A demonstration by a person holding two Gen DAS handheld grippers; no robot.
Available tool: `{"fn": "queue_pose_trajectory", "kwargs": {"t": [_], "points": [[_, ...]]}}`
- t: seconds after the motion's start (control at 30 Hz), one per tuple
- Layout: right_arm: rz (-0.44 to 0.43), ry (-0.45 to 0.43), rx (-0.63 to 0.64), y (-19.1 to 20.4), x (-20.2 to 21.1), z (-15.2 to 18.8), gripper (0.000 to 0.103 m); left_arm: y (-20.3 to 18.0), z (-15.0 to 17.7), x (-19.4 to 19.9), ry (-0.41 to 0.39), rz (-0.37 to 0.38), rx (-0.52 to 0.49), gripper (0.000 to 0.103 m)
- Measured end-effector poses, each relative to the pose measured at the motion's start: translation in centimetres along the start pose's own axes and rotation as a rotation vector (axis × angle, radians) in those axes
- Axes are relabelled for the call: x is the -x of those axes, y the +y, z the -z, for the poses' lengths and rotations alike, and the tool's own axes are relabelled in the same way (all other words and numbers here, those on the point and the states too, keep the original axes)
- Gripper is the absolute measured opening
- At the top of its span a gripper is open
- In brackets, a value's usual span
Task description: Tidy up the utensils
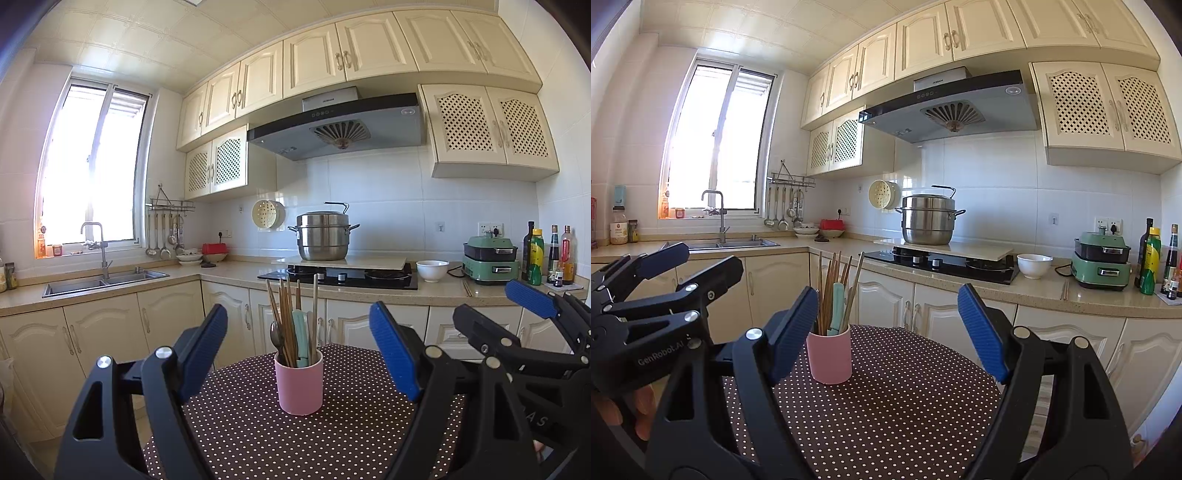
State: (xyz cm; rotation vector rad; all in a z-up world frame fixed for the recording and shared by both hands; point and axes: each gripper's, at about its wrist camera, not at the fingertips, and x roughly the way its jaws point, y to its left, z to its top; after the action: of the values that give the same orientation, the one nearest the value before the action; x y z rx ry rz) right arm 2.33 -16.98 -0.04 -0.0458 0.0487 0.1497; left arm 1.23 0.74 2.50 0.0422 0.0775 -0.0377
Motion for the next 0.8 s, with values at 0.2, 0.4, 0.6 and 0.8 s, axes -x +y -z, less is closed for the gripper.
{"fn": "queue_pose_trajectory", "kwargs": {"t": [0.2, 0.4, 0.6, 0.8], "points": [[0.002, 0.001, 0.000, 0.05, 0.00, 0.16, 0.077, 0.03, 0.02, 0.01, 0.003, 0.002, 0.000, 0.078], [0.004, -0.002, 0.002, 0.12, 0.08, 0.21, 0.077, -0.05, 0.13, -0.09, 0.003, 0.003, 0.002, 0.078], [0.005, -0.001, 0.003, 0.12, 0.11, 0.20, 0.077, -0.08, 0.13, -0.17, 0.005, 0.001, 0.001, 0.078], [0.005, -0.002, 0.003, 0.13, 0.11, 0.23, 0.077, -0.08, 0.15, -0.17, 0.003, 0.001, -0.001, 0.078]]}}
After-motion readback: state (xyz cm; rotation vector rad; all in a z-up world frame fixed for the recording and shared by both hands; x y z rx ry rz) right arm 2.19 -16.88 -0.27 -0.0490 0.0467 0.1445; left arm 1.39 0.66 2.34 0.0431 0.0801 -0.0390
